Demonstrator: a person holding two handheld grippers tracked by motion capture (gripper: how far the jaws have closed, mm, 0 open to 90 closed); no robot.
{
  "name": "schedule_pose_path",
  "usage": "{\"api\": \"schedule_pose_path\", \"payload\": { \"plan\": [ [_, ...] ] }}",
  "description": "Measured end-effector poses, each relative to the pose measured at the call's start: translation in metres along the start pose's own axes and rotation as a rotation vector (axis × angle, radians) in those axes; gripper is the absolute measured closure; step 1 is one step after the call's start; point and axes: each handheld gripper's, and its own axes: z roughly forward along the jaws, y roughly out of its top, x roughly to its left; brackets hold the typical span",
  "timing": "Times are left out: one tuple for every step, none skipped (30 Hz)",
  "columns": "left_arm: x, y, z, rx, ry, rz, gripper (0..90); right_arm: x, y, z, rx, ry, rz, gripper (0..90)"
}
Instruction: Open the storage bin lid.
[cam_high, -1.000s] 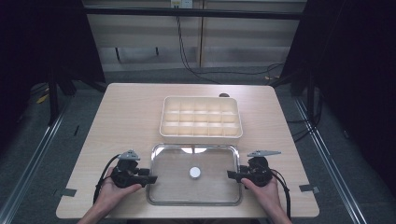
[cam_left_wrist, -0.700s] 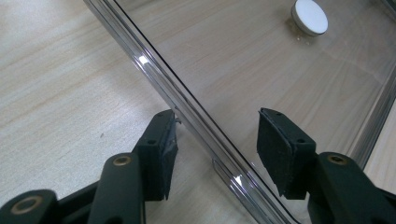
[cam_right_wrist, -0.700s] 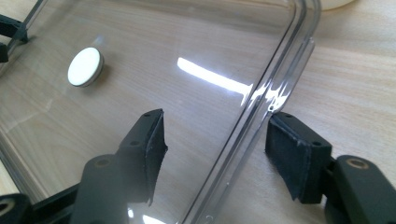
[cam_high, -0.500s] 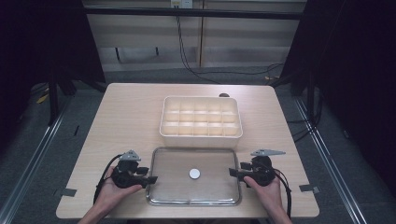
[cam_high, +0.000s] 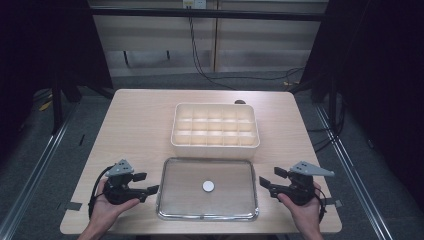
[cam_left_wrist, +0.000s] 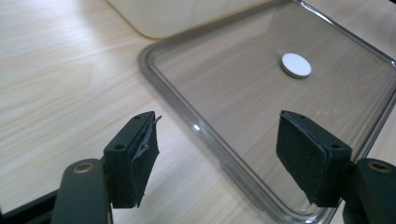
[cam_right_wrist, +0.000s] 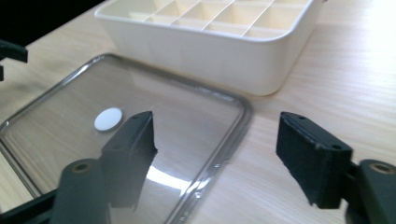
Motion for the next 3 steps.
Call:
{"api": "schedule_pose_path", "payload": {
  "plan": [
    [0.0020, -0.0009, -0.0028, -0.007, 0.010, -0.001, 28.4, -0.0033, -0.0010, -0.0036, 0.000, -0.005, 0.012, 26.4],
    [0.0036, -0.0018, -0.0045, -0.013, 0.023, -0.007, 28.3, -0.0063, -0.0030, -0.0065, 0.000, -0.014, 0.025, 24.9],
    [0.0043, -0.0023, -0.0046, -0.014, 0.017, -0.014, 27.9, -0.0094, -0.0055, -0.0083, -0.001, -0.018, 0.027, 23.4]
  ]
}}
